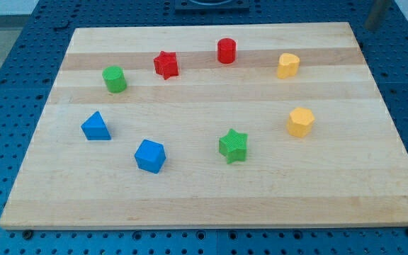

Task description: Move yellow hexagon towards bottom right

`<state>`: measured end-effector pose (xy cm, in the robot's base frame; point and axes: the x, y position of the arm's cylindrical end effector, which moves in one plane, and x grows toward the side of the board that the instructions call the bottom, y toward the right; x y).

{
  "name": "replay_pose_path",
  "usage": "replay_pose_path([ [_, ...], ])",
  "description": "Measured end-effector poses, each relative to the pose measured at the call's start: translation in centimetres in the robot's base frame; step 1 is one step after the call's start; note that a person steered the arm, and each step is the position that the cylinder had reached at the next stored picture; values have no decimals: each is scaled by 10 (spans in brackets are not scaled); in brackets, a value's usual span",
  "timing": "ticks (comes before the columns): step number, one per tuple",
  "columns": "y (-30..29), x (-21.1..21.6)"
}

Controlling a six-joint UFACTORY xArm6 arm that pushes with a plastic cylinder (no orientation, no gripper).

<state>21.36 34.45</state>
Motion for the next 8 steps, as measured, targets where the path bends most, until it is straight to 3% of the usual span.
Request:
replay_pose_path([
  [2, 1, 8],
  [4, -19, 122],
  [5, -51, 160],
  [7, -191, 180],
  [8, -219, 198],
])
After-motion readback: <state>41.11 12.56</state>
